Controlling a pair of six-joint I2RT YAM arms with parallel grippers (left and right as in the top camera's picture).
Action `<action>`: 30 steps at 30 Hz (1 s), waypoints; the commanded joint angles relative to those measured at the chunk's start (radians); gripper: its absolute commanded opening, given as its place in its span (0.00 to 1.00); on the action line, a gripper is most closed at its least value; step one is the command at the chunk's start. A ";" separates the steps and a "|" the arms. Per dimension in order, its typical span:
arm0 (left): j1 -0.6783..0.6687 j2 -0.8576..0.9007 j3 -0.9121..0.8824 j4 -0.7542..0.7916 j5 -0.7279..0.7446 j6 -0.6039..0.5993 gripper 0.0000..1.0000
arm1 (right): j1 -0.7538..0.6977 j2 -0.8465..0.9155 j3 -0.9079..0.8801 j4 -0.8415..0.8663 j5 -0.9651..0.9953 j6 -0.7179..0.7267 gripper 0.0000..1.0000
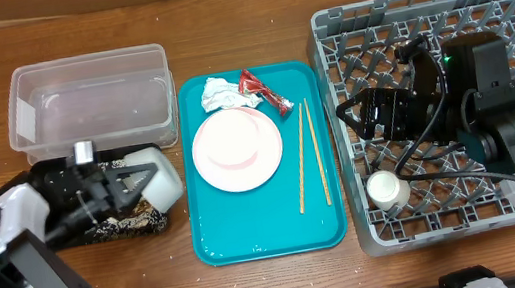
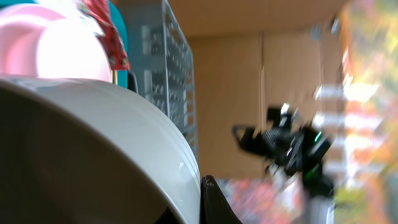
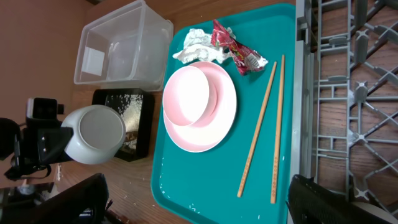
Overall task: Sort waste into correct bins and load items into the dishwasher
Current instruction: 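Return the emptied bowl to the teal tray with the left gripper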
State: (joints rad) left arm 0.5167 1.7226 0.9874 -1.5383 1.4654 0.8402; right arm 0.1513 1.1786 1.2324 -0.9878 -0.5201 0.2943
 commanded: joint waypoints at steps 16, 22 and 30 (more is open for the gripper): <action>-0.484 -0.224 0.266 0.394 -0.590 -0.917 0.04 | 0.000 0.000 0.019 0.004 -0.006 -0.006 0.95; -0.768 -0.236 0.291 0.628 -0.883 -1.171 0.04 | 0.000 0.000 0.019 0.004 -0.006 0.010 0.95; -0.926 -0.206 0.291 0.779 -0.942 -1.256 0.04 | 0.000 0.000 0.019 -0.004 -0.005 0.017 0.95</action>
State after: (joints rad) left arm -0.3859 1.5070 1.2613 -0.7937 0.5800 -0.3321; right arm 0.1513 1.1786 1.2324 -0.9901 -0.5201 0.3069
